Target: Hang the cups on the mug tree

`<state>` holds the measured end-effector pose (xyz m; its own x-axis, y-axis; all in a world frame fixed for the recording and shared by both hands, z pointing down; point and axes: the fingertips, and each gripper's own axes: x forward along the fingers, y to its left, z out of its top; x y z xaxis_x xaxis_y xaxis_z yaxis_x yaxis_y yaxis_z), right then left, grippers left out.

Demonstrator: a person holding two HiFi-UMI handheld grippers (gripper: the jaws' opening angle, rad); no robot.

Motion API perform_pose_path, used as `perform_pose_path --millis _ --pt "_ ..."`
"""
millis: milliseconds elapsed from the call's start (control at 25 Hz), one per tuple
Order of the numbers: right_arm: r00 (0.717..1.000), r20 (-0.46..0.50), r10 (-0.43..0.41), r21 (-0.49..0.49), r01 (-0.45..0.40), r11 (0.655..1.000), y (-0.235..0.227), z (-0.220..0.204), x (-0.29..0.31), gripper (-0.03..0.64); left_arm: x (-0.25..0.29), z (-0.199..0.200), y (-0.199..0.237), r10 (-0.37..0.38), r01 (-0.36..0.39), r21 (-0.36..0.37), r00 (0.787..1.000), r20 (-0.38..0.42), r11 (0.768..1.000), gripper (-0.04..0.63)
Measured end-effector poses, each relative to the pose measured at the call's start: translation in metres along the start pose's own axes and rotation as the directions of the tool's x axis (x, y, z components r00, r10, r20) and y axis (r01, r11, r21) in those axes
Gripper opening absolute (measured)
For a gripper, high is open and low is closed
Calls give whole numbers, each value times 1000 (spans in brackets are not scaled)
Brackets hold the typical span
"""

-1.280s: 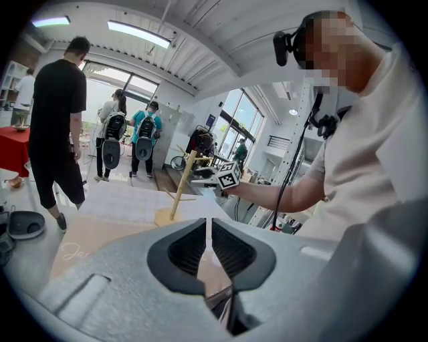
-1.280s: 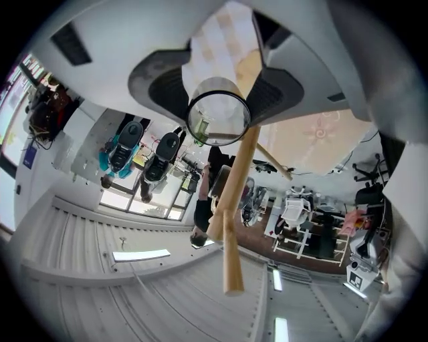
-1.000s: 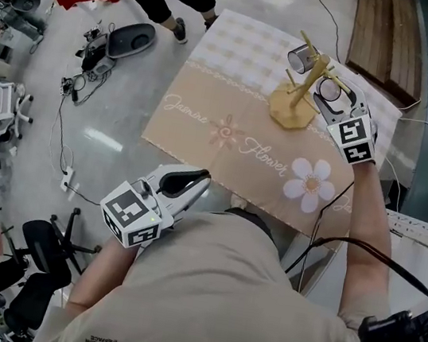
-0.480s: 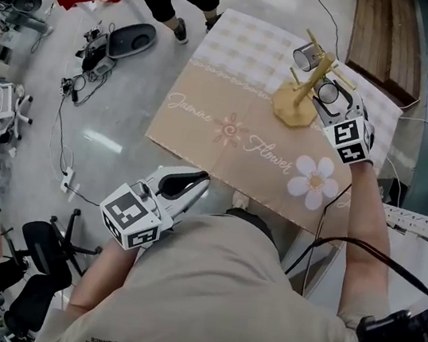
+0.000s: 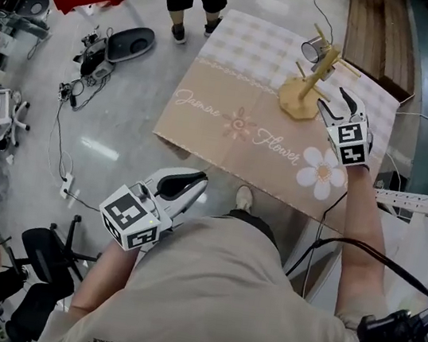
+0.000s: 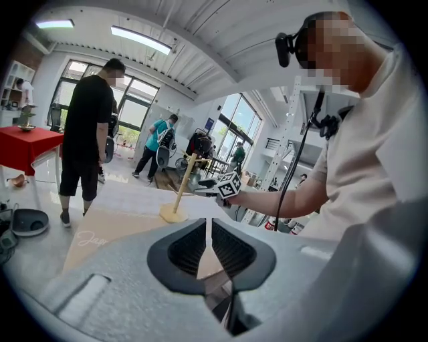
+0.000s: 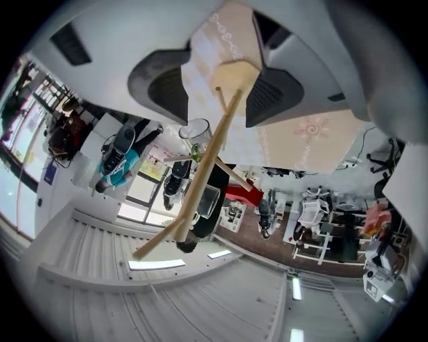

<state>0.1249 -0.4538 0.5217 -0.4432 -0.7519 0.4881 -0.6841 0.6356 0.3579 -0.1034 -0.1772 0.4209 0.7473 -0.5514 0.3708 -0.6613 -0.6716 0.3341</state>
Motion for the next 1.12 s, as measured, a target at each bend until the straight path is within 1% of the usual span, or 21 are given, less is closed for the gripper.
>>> perform_pose_path --millis 120,200,240,360,440,520,720,880,1120 --pt "1000 -9 -22 83 22 996 24 -7 -24 276 -15 -9 -5 -22 22 5 1000 3 1000 14" --pt "999 -8 -33 150 33 988 45 -10 -43 251 -26 -15 -9 -42 42 13 999 4 999 14" --pt "999 -6 -39 186 39 982 56 -11 -55 228 -32 -19 -12 -53 53 17 999 5 998 14" --pt "999 0 -45 294 43 955 97 -12 -90 124 -48 -30 -19 -84 84 32 996 0 996 14" --pt "999 -11 -34 342 36 939 130 -13 -112 66 -60 -38 -22 -101 101 35 995 -3 994 14" --pt "1000 -18 -12 382 18 924 164 -12 -132 34 -71 -46 -27 -122 122 31 993 -8 992 12" --pt "999 -12 40 439 -30 898 244 0 -180 17 -93 -67 -40 -168 170 42 985 -46 984 12" --pt "997 2 78 464 -70 883 302 11 -218 15 -114 -83 -54 -210 211 26 977 -38 977 9" --pt "996 37 79 475 -87 876 358 34 -263 14 -140 -108 -71 -235 241 79 969 -80 967 9"
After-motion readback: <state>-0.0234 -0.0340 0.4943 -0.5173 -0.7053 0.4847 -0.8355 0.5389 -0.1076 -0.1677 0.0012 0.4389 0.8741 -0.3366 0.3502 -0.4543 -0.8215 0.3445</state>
